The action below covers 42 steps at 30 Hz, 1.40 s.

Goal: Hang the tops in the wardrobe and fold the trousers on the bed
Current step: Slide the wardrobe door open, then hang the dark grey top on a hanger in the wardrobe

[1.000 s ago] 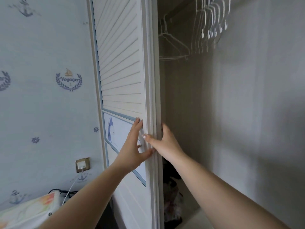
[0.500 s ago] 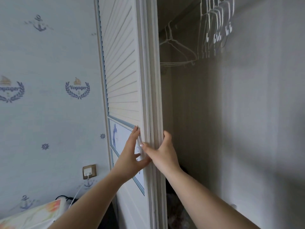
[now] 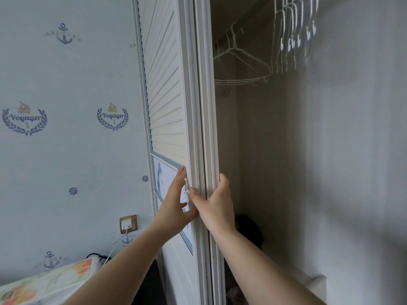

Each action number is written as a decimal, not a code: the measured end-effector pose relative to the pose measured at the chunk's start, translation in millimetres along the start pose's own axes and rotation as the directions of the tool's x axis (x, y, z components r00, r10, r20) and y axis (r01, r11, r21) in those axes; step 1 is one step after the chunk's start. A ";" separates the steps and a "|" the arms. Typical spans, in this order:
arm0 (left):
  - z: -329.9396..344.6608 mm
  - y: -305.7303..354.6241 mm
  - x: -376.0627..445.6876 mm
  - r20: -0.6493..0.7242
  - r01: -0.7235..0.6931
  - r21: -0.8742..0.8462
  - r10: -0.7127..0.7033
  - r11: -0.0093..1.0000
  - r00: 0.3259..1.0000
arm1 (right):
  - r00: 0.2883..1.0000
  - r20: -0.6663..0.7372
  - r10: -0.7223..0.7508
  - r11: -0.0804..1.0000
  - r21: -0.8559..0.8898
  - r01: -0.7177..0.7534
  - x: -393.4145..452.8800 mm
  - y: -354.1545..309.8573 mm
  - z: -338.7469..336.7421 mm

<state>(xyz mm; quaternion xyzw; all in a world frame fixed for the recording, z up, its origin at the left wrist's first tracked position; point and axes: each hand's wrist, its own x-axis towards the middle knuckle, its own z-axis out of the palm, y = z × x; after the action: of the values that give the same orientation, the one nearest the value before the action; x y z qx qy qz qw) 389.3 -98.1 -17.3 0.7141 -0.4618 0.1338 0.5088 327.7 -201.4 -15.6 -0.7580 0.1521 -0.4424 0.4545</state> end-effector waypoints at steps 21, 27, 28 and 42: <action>-32.4 -10.3 -198.2 -0.210 0.454 -0.248 -0.505 0.856 0.838 | 0.842 0.443 -0.309 0.943 0.255 0.212 -150.9 59.8 -8.8; -96.8 -0.8 -318.4 -0.368 0.571 -0.262 -0.628 0.778 0.686 | 0.706 0.628 -0.327 0.937 0.315 0.153 -233.0 37.5 48.8; -109.8 2.1 -337.5 -0.392 0.585 -0.268 -0.642 0.765 0.659 | 0.678 0.656 -0.333 0.935 0.325 0.145 -247.7 30.6 58.4; -326.0 110.3 -645.8 -0.744 0.701 -0.345 -0.637 0.624 0.201 | 0.218 0.834 -0.507 0.846 0.530 -0.055 -540.7 -143.3 213.2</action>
<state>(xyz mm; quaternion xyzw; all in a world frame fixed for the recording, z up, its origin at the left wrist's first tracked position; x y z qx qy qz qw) 45.2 510.9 -232.1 0.7083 0.1904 0.2290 0.6400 171.5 336.4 -227.1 -0.7509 -0.3799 0.0259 0.5397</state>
